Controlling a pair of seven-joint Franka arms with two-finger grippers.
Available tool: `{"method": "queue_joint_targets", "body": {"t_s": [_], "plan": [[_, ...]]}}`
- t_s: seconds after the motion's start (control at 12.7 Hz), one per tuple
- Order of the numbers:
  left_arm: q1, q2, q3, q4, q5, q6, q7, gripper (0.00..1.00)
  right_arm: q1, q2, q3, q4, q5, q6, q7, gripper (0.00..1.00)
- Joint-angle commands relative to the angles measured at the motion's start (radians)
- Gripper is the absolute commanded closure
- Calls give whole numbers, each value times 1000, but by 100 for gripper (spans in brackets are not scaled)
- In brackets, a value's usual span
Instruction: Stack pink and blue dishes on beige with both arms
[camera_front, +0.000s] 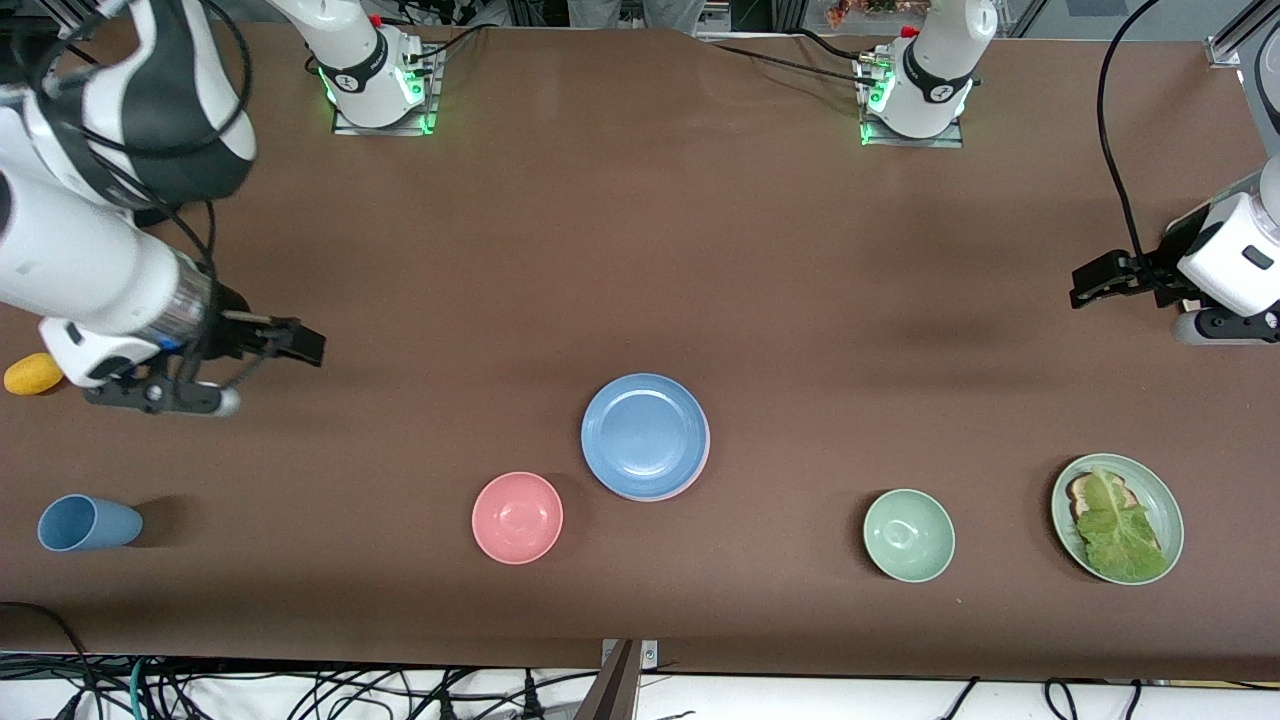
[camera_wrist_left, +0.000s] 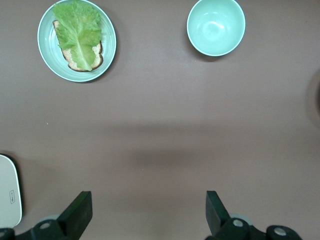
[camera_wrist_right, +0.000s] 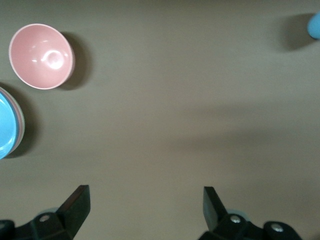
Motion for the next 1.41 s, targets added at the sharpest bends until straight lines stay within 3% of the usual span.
{"method": "queue_joint_targets", "body": {"t_s": [0.0, 0.39, 1.34], "plan": [[0, -22, 2, -16, -1, -1, 21, 0, -9, -141, -63, -171, 30, 30, -59, 0], [1, -22, 2, -16, -3, -1, 21, 0, -8, -184, -110, -168, 27, 14, -116, 0], [0, -20, 2, -16, -3, -3, 20, 0, -12, -164, -116, -128, 27, -9, -187, 0]]}}
